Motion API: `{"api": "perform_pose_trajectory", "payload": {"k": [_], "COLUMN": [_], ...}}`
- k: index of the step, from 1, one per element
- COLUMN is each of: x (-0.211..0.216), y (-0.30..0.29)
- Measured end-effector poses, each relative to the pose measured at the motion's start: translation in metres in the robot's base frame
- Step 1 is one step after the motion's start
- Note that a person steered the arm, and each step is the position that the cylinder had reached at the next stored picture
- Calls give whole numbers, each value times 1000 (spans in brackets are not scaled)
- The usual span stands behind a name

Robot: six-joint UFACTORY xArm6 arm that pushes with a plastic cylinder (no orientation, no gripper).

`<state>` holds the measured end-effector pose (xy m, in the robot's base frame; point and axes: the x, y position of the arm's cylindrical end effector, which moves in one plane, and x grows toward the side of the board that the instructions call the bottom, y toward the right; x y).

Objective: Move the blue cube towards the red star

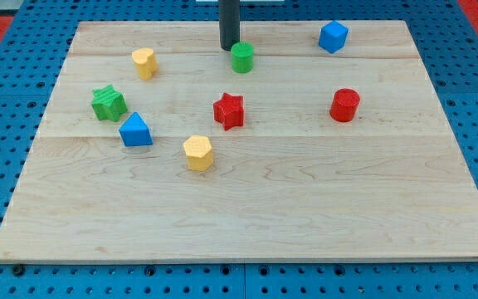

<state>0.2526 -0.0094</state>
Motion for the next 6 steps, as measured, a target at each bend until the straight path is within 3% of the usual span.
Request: {"api": "perform_pose_trajectory", "payload": {"k": [1, 2, 3, 4, 5, 6], "x": [-36, -6, 17, 1, -34, -41], "y": [50, 66, 21, 38, 83, 172]}}
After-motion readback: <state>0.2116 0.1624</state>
